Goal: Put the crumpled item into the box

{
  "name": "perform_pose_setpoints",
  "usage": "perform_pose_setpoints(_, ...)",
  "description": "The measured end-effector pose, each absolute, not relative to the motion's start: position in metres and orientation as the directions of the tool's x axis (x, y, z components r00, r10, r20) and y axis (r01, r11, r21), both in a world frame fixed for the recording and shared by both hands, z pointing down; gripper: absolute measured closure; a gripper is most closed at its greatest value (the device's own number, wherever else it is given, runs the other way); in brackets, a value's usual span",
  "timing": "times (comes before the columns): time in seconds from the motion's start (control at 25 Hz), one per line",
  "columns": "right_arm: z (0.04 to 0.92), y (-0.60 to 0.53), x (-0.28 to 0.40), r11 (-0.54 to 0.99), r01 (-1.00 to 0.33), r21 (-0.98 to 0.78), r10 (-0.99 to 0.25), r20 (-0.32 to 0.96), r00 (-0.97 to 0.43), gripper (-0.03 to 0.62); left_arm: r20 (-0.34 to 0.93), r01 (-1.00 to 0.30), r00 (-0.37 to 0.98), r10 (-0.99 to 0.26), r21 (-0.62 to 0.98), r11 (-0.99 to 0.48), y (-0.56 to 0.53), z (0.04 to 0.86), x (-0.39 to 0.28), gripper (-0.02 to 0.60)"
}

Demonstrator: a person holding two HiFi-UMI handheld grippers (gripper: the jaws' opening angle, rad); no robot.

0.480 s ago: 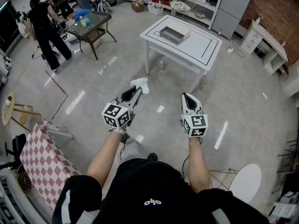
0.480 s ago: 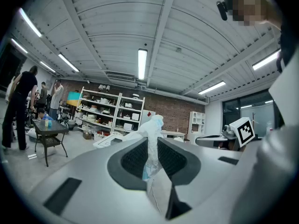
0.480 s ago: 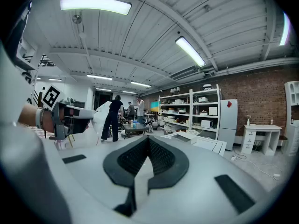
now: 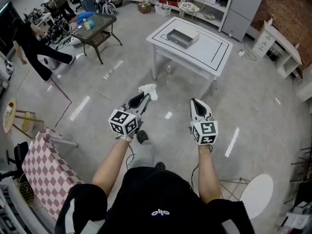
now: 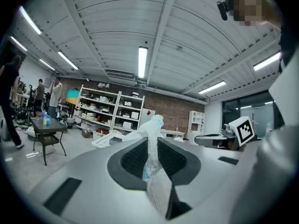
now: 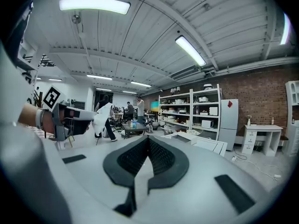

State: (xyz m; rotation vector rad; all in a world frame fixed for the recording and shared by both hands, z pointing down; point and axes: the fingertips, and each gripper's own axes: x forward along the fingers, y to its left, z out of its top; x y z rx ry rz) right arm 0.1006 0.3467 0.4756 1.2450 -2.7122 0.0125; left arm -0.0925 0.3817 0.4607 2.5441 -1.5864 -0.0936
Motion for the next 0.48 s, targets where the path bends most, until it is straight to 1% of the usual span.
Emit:
perform_pose_setpoints(0.24, 0.478, 0.314, 0.096, 0.645, -0.762, 0.054, -0.760, 0.145, -0.633, 0.585, 0.028, -0.881, 0.456, -0.890, 0.159, -0.446, 0.346, 0.467, -0.096, 0.517)
perform_pose_setpoints(0.48, 0.482, 0.253, 0.091, 0.626, -0.778, 0.059, -0.775, 0.154, -0.612, 0.585, 0.029, -0.865, 0.482, -0.876, 0.174, -0.470, 0.277, 0.476, -0.102, 0.517)
